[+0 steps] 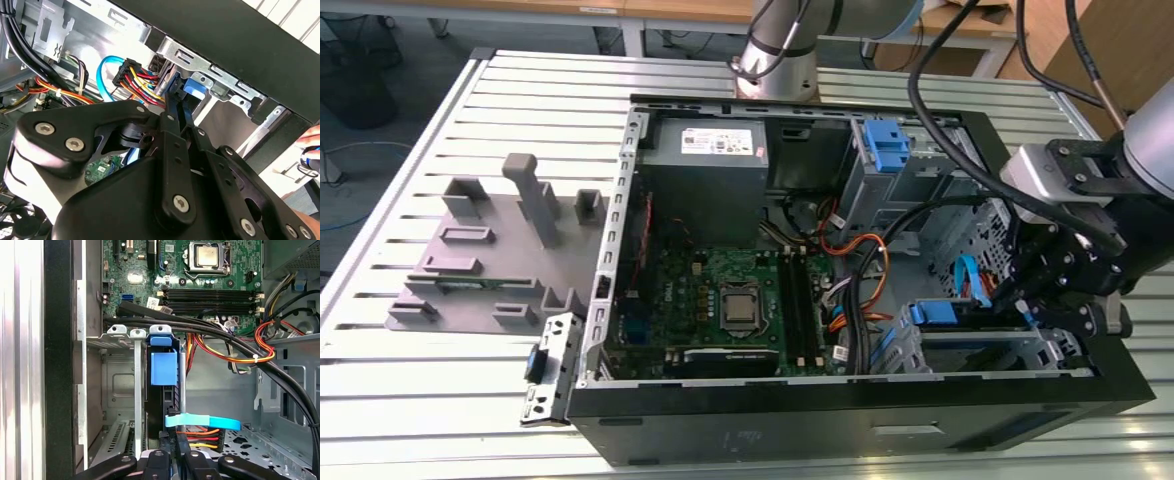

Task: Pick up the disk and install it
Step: 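Insert the second disk wire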

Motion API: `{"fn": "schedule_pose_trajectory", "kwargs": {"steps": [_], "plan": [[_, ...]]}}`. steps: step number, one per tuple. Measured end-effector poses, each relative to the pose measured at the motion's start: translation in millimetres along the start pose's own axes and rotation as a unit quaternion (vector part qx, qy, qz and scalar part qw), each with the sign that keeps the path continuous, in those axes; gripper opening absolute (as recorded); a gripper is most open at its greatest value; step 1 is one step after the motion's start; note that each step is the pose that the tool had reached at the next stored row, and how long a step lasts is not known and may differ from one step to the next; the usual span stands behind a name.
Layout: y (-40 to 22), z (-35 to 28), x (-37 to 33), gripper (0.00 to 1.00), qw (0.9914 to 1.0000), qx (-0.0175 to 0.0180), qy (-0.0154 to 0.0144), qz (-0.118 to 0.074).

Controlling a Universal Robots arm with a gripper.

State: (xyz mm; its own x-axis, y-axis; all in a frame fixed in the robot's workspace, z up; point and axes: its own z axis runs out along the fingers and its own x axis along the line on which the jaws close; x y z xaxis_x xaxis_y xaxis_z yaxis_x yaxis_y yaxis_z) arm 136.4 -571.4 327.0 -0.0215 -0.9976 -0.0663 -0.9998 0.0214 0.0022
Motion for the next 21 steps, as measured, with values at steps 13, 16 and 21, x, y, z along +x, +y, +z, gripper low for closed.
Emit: {"fn": "schedule_pose_trajectory", "kwargs": {"steps": [13,16,21], "plan": [[0.0,-6.4,-0.4,0.31,1.0,0.0,0.0003,0.0],[0.0,-13.2,-0.9,0.31,1.0,0.0,0.0002,0.0],[0.1,-28.1,-1.8,0.31,1.0,0.0,0.0003,0.0]]}}
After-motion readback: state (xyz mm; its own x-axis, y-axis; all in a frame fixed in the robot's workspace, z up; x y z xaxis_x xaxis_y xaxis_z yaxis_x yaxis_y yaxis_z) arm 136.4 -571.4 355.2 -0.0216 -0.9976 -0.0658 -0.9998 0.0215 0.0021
